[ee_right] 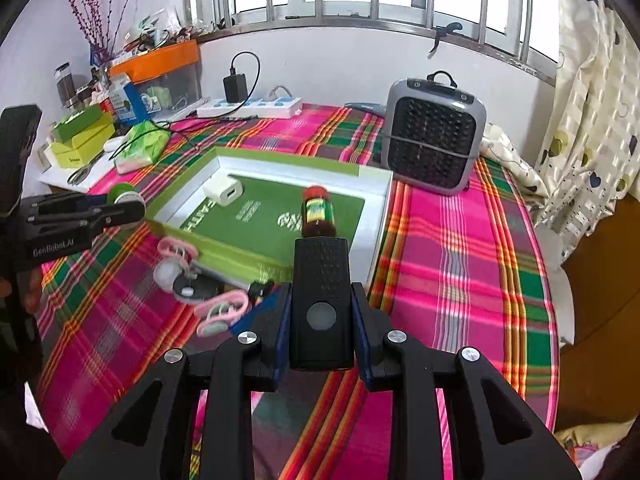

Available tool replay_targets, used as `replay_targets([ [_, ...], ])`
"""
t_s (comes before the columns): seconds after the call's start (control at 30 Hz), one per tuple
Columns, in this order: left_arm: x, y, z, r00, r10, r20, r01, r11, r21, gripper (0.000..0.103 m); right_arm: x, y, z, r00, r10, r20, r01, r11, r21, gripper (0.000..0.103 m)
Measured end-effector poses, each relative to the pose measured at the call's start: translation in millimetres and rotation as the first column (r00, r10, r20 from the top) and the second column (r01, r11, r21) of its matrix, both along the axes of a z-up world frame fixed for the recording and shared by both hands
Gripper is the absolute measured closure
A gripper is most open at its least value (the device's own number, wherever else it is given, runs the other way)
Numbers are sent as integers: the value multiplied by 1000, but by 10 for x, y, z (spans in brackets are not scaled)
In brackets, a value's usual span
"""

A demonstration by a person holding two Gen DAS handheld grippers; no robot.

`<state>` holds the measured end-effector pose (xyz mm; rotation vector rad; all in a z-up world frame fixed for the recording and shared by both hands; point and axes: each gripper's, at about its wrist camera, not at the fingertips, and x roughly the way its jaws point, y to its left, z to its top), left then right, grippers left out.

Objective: Organize rigid objects
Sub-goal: 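Carry the spool with the left gripper into the box while the right gripper carries the black case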

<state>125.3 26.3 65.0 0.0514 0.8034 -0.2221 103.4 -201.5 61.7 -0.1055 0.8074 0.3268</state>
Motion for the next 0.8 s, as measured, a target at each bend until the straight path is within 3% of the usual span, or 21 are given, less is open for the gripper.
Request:
replay_targets([
  [0.37, 228, -65, 38, 1000, -20, -1, 20, 1000, -5, 71, 434, 15, 72, 1000, -2, -22, 2, 1000, -16, 75],
  [0.8, 571, -112, -127, 999, -15, -47, 14, 1000, -22, 71, 1003, 94, -93, 996, -13, -86, 10, 999, -36, 75],
])
